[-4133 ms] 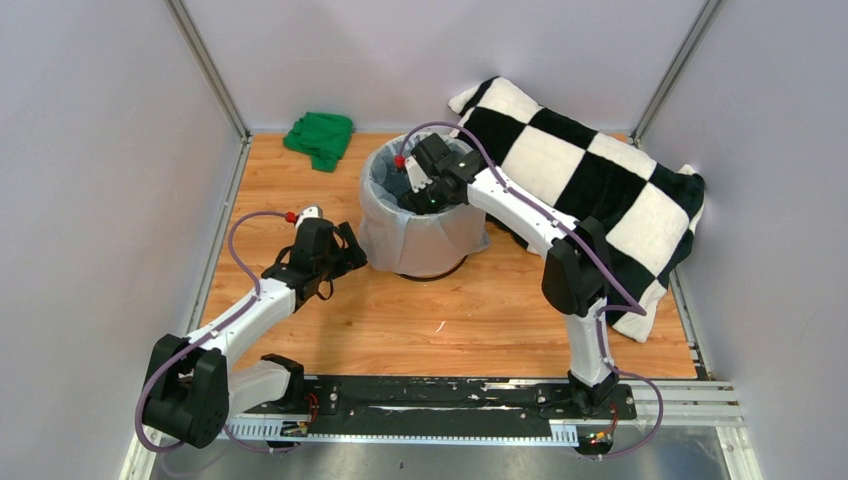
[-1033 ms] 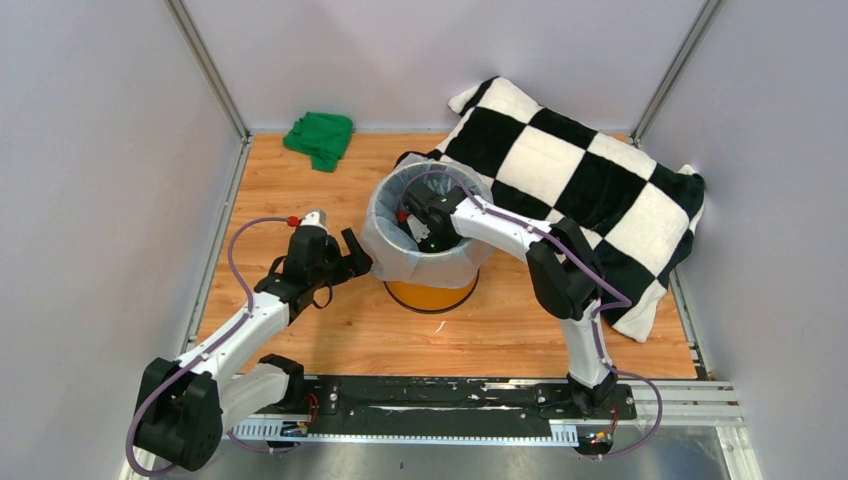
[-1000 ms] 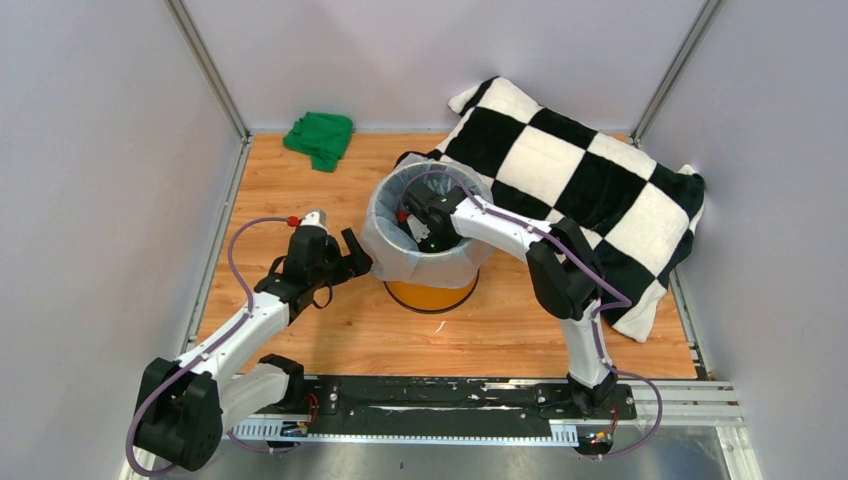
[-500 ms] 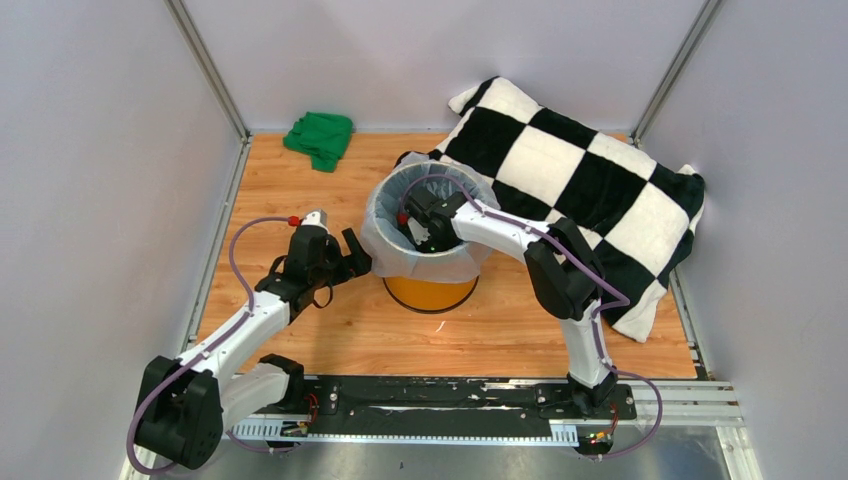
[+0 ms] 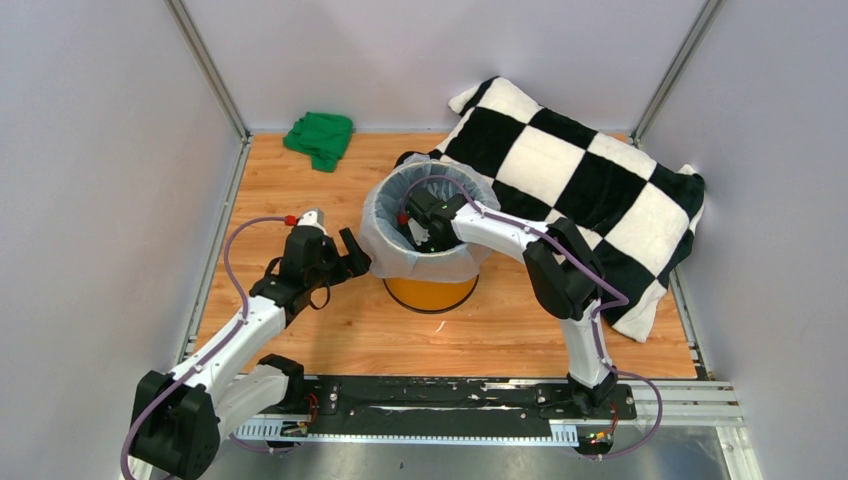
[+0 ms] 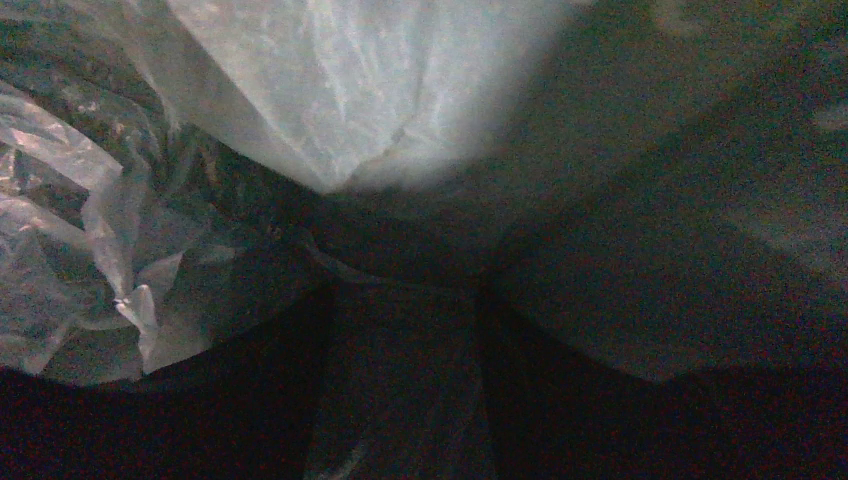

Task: Put the trash bags into the trash bin

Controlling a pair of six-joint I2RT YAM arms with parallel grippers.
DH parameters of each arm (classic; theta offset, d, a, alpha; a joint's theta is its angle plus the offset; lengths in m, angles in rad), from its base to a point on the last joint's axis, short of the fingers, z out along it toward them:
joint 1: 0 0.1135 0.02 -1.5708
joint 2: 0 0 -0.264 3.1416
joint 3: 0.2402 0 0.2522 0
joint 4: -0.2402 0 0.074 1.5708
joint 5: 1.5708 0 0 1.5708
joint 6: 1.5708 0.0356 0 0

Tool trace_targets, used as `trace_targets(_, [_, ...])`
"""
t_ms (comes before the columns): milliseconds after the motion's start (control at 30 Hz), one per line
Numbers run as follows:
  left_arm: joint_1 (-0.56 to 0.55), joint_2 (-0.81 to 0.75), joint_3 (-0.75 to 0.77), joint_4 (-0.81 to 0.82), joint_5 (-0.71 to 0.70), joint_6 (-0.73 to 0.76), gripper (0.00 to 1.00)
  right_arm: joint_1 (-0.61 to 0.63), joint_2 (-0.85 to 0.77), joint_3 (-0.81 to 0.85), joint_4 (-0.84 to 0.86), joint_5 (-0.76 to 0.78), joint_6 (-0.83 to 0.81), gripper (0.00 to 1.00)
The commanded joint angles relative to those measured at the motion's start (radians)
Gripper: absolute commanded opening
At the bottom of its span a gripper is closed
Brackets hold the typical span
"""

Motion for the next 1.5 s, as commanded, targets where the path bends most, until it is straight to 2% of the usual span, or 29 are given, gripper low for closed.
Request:
trace_targets(0, [0.008, -0.037, 0.038, -0.059, -0.025, 0.028, 0.99, 0.014, 0.049, -0.031, -0.007, 0.015, 0.016, 0.57])
trace_targets(367, [0.008, -0.107, 0.101, -0.164, -0.112, 0.095, 1.00, 0.014, 0.038, -0.028, -0.011, 0.021, 0.007, 0.57])
trace_targets(767, [0.008, -0.159, 0.137, -0.219, -0.144, 0.096, 1.00, 0.014, 0.020, -0.015, -0.020, 0.042, 0.000, 0.57])
trace_targets(1200, [0.008, -0.073, 0.160, -0.151, -0.043, 0.108, 0.99, 0.018, -0.027, 0.048, -0.052, 0.053, 0.019, 0.57])
trace_targets(1467, [0.008, -0.074, 0.182, -0.156, -0.059, 0.116, 0.98, 0.037, -0.020, 0.060, -0.072, 0.075, 0.014, 0.57])
